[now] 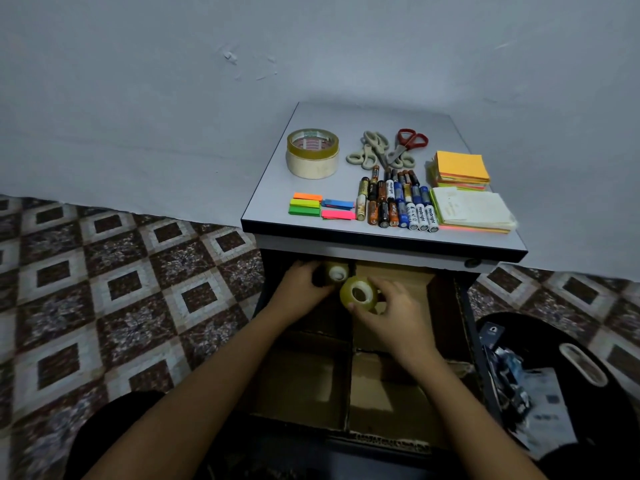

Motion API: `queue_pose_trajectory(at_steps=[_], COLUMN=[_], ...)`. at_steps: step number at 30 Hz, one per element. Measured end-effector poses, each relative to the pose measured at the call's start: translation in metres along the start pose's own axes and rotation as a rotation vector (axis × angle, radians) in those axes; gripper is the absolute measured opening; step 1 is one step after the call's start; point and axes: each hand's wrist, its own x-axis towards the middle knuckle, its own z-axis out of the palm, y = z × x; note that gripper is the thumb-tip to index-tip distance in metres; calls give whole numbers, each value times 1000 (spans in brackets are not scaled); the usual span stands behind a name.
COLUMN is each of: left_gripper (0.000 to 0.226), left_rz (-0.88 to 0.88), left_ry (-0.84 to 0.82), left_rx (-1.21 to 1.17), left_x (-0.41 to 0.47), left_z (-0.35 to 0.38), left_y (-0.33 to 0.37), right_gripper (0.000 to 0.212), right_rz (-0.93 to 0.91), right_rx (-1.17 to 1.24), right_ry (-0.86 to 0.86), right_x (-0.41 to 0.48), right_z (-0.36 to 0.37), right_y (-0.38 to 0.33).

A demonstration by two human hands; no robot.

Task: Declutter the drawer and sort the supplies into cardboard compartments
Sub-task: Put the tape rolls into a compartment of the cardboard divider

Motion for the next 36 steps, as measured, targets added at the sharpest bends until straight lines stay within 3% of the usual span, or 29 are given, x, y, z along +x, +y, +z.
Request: queue_pose_trajectory(at_steps=[4, 7, 12, 20, 26, 36], left_gripper=[34, 36, 53, 54, 53, 53], left_rz=[72, 53, -133, -144, -159, -144], left_ry=[207, 313, 159, 129, 140, 175], left_rx=[104, 112, 13, -90, -133, -113], left_x=[-38, -57, -68, -65, -64, -67], left_z=[-24, -30, -22, -15, -13, -15], left_y=[-11, -33, -58, -69, -70, -65], right_gripper=[56, 47, 40, 31, 25, 38], right_rz=[-46, -90, -90, 6, 74, -55], right_rx=[12, -6, -125, -284, -195, -66], right_ry=[-62, -101, -123, -159, -137, -67], right_x=[12, 27, 56, 81, 85, 62], right_z=[21, 40, 75, 98, 104, 94], right_y=[-12, -25, -34, -39, -39, -35])
